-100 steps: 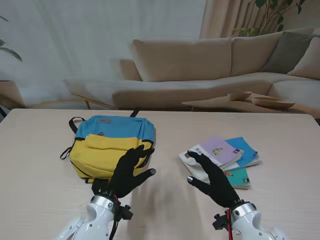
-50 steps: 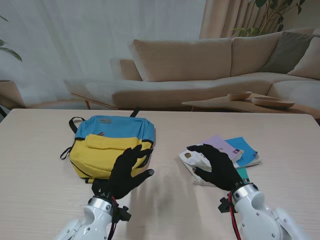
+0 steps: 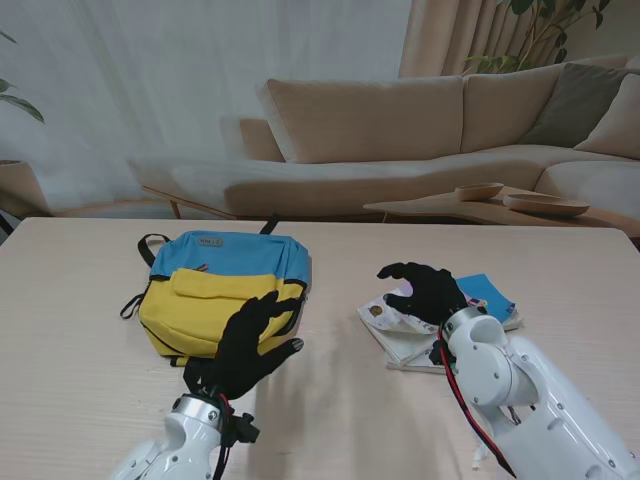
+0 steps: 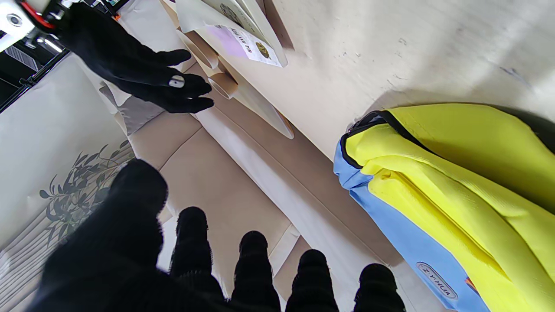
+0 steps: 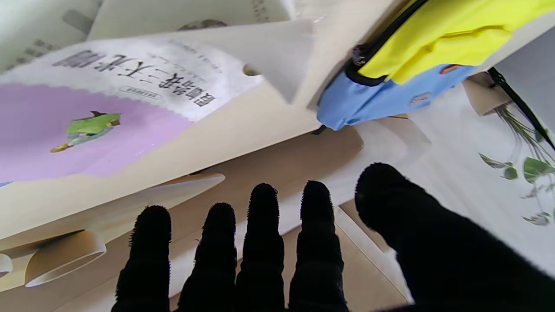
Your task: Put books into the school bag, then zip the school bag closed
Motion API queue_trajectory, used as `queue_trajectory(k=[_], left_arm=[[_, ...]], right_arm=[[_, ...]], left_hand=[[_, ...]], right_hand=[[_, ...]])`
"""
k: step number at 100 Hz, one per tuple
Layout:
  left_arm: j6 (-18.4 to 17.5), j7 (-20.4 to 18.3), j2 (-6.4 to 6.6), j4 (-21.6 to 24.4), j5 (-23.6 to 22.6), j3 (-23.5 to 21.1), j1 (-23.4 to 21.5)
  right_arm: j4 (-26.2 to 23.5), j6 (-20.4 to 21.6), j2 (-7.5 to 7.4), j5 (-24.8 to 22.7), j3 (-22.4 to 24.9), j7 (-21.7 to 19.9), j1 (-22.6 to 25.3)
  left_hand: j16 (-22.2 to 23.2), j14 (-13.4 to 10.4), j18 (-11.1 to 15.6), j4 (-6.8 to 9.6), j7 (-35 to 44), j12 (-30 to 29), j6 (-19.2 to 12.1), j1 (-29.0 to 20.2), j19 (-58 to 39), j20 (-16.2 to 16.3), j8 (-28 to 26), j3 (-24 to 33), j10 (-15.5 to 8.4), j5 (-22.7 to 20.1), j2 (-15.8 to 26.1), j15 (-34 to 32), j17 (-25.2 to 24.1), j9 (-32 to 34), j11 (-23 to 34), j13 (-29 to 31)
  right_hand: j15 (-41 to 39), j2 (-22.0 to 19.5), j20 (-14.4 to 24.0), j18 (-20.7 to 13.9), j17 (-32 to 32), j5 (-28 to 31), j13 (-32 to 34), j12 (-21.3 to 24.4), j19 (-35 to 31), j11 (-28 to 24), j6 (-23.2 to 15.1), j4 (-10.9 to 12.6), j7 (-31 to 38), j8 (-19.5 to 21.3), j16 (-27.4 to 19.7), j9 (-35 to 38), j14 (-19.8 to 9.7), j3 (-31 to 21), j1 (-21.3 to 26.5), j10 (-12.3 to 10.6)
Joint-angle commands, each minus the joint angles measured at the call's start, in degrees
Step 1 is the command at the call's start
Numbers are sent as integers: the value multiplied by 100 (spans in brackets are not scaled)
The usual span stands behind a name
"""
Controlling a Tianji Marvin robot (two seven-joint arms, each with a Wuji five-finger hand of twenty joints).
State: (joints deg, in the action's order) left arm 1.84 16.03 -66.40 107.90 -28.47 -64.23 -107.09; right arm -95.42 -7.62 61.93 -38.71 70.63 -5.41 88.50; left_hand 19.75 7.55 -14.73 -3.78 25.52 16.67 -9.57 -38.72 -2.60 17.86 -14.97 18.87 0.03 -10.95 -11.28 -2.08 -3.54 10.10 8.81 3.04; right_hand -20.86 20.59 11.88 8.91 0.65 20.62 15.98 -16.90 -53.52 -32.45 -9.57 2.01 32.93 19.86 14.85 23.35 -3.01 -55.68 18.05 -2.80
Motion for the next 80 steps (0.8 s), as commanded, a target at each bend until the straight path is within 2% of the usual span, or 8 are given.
queue_trajectory(k=[1,28,47,62,80], left_arm=[[43,-92,-32,41,14,-10,-54],[141,-67,-39,59,-6,-14,-58],[228,-87,-39,70,-9,1,-36],[273,-102,-41,64,0,17,-9],[323,-143,-41,43,49,46,33]], right_arm=[[252,21,17,30,-52,-125,-202],[1531,212,-55,-213,-662,-369,-1302],[2112,371,-107,-363,-1040,-526,-1780],[2285,536,-200,-615,-1242,-834,-1976],[2385,685,-289,-721,-1407,-1228,-2128]], left_hand=[[94,-53,108,169,10,61,-85,1,4,58,-85,107,-13,212,3,-28,-75,22,43,-149],[97,-52,115,171,14,67,-84,-7,9,64,-86,113,-3,219,9,-27,-74,32,48,-146],[92,-51,119,173,5,69,-89,-12,12,65,-79,114,-8,218,8,-23,-73,19,49,-147],[96,-52,116,175,0,71,-85,-23,10,71,-77,120,-13,214,5,-27,-72,10,50,-145],[89,-63,125,174,-20,71,-96,-17,14,70,-68,118,-26,220,12,-22,-71,1,47,-146]], right_hand=[[161,127,37,-104,-79,-216,42,-27,103,99,-219,-204,-113,58,-33,-148,-136,-30,-59,-21],[296,425,-41,-278,-54,-634,14,0,280,165,-529,-267,-177,60,-103,-322,-256,-347,104,-290],[338,626,-102,-381,-57,-749,6,5,412,172,-623,-304,-213,66,-123,-367,-334,-502,159,-427],[561,1362,-273,-606,-15,-1007,-112,93,735,359,-775,-304,-149,335,-240,-560,-516,-1343,845,-744],[884,1907,-509,-745,-85,-1487,-435,264,1150,726,-758,-369,-495,602,-418,-981,-616,-1789,1314,-913]])
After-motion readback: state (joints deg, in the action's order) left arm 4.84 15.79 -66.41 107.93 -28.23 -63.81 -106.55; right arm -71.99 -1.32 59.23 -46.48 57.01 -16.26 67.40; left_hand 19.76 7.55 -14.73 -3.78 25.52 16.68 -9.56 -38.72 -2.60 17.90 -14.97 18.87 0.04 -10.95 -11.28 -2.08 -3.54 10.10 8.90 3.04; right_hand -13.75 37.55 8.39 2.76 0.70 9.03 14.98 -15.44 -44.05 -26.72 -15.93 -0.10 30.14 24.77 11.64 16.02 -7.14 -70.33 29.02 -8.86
